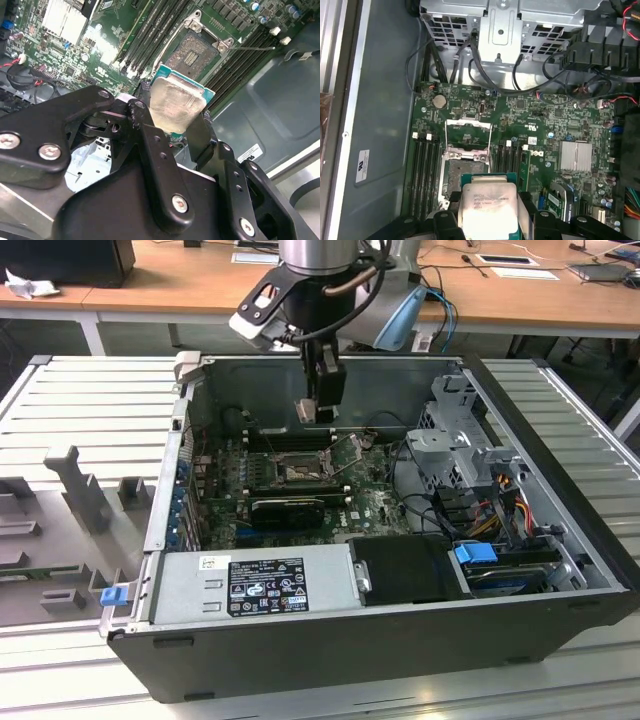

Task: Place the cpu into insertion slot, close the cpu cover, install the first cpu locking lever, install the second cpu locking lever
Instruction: 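Place the cpu into insertion slot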

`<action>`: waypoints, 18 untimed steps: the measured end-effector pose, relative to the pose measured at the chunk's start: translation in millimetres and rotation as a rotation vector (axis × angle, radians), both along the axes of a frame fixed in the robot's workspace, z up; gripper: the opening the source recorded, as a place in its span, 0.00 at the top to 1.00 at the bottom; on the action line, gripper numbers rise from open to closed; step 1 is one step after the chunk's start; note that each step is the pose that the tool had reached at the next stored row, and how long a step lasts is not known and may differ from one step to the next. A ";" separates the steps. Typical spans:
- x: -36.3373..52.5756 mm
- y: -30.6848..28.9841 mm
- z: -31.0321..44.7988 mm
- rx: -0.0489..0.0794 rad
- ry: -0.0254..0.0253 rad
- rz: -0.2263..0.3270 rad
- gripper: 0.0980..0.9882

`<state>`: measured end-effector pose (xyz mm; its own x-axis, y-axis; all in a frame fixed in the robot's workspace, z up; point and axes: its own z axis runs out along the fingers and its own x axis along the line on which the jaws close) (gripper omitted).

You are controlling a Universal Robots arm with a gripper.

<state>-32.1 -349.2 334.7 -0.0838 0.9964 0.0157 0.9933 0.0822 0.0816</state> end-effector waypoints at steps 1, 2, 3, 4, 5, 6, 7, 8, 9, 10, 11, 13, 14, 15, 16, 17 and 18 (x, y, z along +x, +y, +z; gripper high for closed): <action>0.0 0.0 -0.6 0.000 0.0001 -0.007 0.52; 0.0 0.0 -1.5 0.000 0.0000 -0.009 0.52; 0.0 0.0 -2.4 -0.001 0.0000 -0.010 0.52; 0.0 0.0 -3.8 -0.002 0.0000 -0.010 0.52; 0.0 0.0 -6.7 -0.003 0.0000 -0.010 0.52; 0.0 0.0 -11.1 -0.003 -0.0001 -0.012 0.52; -0.1 0.0 -12.6 -0.003 0.0000 -0.024 0.52; -0.1 0.0 -14.0 -0.003 0.0001 -0.049 0.52; -0.1 0.0 -15.9 -0.003 0.0000 -0.070 0.52; -0.1 0.0 -17.9 -0.003 0.0001 -0.080 0.52; -0.3 0.3 -21.1 -0.003 0.0001 -0.084 0.52; -0.3 1.3 -29.0 -0.003 0.0001 -0.084 0.52; -0.3 1.6 -31.4 -0.003 0.0001 -0.084 0.52; -0.5 1.7 -33.4 -0.003 0.0001 -0.084 0.52; -0.6 1.9 -36.3 -0.003 0.0001 -0.084 0.52; -0.7 2.0 -38.2 -0.003 0.0001 -0.084 0.52; -0.7 2.0 -40.1 -0.003 0.0001 -0.084 0.52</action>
<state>-32.8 -347.3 294.6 0.0001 0.9999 0.0128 0.9967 -0.0012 0.0814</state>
